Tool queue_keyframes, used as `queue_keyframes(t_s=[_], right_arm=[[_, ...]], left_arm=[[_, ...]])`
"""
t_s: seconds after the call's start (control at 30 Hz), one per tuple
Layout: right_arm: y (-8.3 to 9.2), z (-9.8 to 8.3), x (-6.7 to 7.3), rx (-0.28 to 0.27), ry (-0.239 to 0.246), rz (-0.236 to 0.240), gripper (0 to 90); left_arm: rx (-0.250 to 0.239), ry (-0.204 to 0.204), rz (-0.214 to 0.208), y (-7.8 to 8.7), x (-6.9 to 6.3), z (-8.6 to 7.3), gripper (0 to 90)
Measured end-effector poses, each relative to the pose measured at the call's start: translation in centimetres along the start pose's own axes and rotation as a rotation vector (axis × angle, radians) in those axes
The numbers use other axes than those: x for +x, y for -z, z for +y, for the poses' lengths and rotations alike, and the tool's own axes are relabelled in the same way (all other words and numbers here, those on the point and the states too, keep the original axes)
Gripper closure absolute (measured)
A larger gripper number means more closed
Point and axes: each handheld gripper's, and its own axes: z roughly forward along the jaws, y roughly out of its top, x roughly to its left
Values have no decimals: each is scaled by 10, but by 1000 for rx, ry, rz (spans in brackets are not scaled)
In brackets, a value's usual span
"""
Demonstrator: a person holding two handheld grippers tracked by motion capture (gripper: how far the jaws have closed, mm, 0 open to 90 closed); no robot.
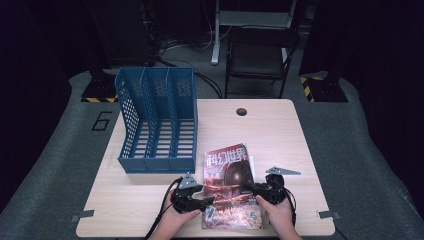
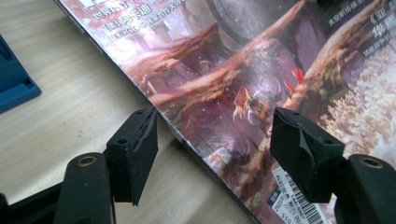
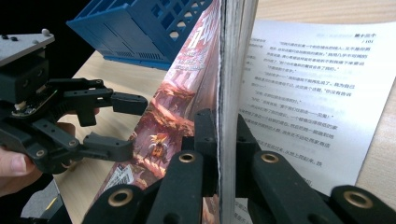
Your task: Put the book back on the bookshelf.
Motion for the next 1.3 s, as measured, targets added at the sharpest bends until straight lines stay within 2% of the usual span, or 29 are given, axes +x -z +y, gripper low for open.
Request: queue_keyframes(t_s=[0.13,0.3,0.33,0.5,0.53,0.57,0.73,0.9,1.03,1.07,1.13,1.23,1.3], right_arm=[[4,-1,4,-25,9,2,858],[9,-2,9,-58,32,7,858],[10,-2,9,-62,32,8,858],[15,-4,11,-83,48,9,858],[16,-4,13,-79,38,7,858],[17,-4,12,-87,50,12,858],[18,-4,14,-95,55,16,858],[19,-4,15,-99,61,20,858],[21,-3,15,-102,66,24,858],[21,-3,15,-105,70,24,857],[22,-3,15,-106,67,29,857],[22,-3,14,-107,73,29,857],[22,-3,14,-109,73,29,858]], left_arm=[[10,28,-4,2,5,5,322],[10,87,-19,-2,11,9,317],[-1,94,-14,-4,11,9,314],[17,104,-43,-9,15,18,303],[12,113,-43,-11,14,20,303],[8,122,-44,-12,14,21,303],[15,134,-64,-19,16,30,292],[6,124,-64,-26,17,41,276],[17,116,-67,-29,20,50,259],[1,127,-62,-30,21,51,258],[3,140,-80,-31,24,53,258],[4,144,-75,-34,25,56,254],[6,124,-76,-35,27,57,256]])
